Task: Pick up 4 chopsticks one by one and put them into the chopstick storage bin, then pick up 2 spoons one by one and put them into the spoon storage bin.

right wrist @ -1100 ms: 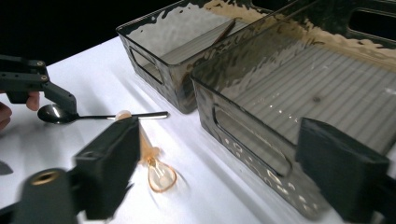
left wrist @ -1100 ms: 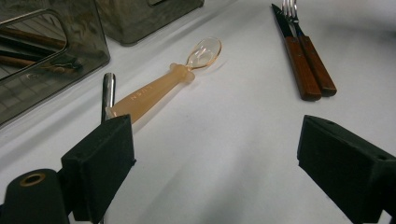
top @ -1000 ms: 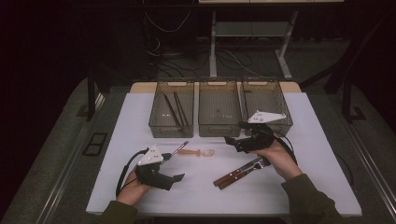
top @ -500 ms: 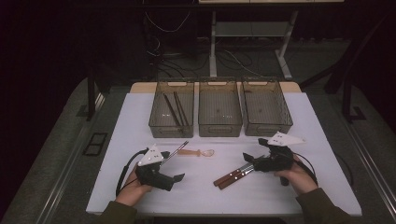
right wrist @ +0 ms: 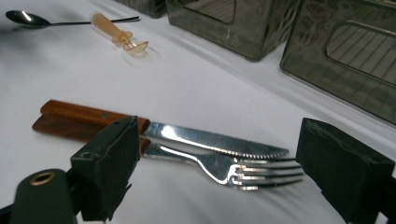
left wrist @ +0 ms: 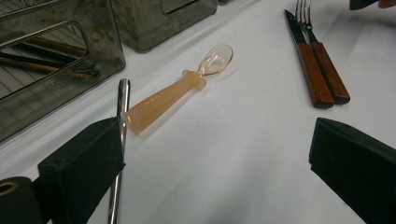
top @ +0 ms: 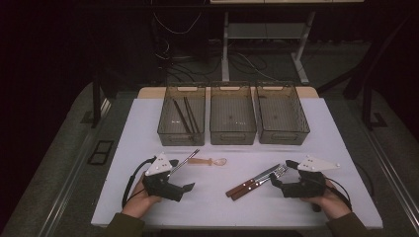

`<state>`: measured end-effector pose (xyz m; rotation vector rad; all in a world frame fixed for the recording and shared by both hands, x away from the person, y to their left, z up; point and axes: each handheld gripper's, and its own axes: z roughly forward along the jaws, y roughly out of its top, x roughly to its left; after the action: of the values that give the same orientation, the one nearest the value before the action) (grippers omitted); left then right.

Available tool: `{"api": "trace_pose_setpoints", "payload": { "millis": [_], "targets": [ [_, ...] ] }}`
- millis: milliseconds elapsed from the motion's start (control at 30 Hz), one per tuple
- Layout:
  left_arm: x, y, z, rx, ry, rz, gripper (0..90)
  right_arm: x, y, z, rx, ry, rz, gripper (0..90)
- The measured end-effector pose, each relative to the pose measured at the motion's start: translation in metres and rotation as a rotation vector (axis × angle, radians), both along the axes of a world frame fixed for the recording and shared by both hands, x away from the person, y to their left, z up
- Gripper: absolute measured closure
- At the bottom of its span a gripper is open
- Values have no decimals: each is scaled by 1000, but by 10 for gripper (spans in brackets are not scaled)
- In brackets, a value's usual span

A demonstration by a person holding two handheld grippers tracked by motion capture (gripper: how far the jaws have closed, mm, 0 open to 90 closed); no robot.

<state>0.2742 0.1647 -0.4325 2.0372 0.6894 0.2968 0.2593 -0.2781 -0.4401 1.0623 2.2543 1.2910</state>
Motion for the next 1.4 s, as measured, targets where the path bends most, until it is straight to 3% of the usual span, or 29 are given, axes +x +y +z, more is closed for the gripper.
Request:
{"api": "trace_pose_setpoints", "payload": {
  "millis": [333,567,667,1200,1400],
  "targets": [
    [-2,-1,2,2,2,4,24,-13,-19,-6,-46,-11,-20,139],
    [-1,2,3,22,7,32,23,-14,-20,-5,-34,-5,-26,139],
    [0,6,4,26,-1,37,24,-13,-19,-5,-19,16,-19,139],
    [7,31,9,8,-5,78,24,-12,-18,-6,-52,-20,-25,139],
    [10,45,9,14,1,110,27,-11,-17,-7,-45,-5,-33,138]
  ]
}}
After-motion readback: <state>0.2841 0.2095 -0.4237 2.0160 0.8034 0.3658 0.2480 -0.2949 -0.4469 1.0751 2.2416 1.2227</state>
